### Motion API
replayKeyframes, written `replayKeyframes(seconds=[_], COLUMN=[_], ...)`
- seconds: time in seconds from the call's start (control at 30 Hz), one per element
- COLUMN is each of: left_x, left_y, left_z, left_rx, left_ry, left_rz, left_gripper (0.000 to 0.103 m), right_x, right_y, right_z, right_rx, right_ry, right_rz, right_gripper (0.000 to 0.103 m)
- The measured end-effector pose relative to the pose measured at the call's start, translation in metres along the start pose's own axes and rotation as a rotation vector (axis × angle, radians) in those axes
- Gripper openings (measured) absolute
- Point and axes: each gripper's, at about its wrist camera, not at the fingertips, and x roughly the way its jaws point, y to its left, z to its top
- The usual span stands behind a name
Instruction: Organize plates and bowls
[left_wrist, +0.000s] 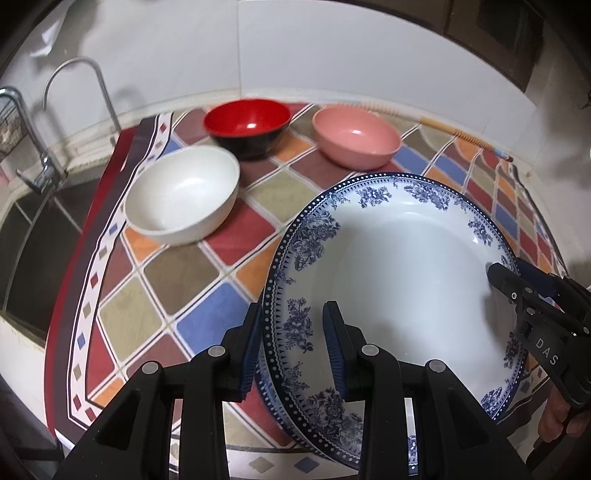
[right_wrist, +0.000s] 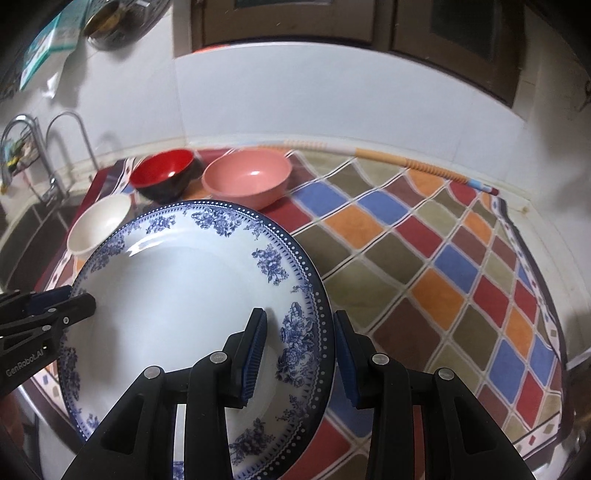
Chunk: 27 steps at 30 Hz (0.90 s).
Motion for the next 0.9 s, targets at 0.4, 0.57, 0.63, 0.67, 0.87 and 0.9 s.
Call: replayKeyframes(seconds=[0.4, 0.57, 0.63, 0.67, 0.87, 0.9], left_x=[0.016, 0.022, 0.023, 0.024, 0.03, 0.03], left_y=[0.007, 0.006, 0.006, 0.005, 0.004, 0.004], left_z=[-0.008, -0.01, -0.009, -0.009, -0.009, -0.01], left_rx=[-0.011, -0.014, -0.011, -0.01, -0.008, -0.009], left_ry=[0.051, 0.067, 0.067, 0.067, 0.078, 0.079], left_rz=[0.02, 0.026, 0.031, 0.035, 0.041, 0.044], left_gripper=[0.033, 0.033, 0.033, 0.033, 0.033, 0.033], right_x=[0.024, 0.032, 0.035, 0.036, 0.044, 0.045], right_y=[0.014, 0.014, 0.014, 0.015, 0.012, 0.011], right_z=[-0.01, -0.012, -0.013, -0.013, -0.015, -0.015], right_rx=[-0.016, -0.015, -0.015, -0.013, 0.005, 0.006], right_ry=[0.076, 0.101, 0.108, 0.112, 0.135, 0.139], right_rz=[0.039, 0.046, 0.049, 0.051, 0.068, 0.07], right_gripper=[0.037, 0.037, 0.037, 0.037, 0.037, 0.037])
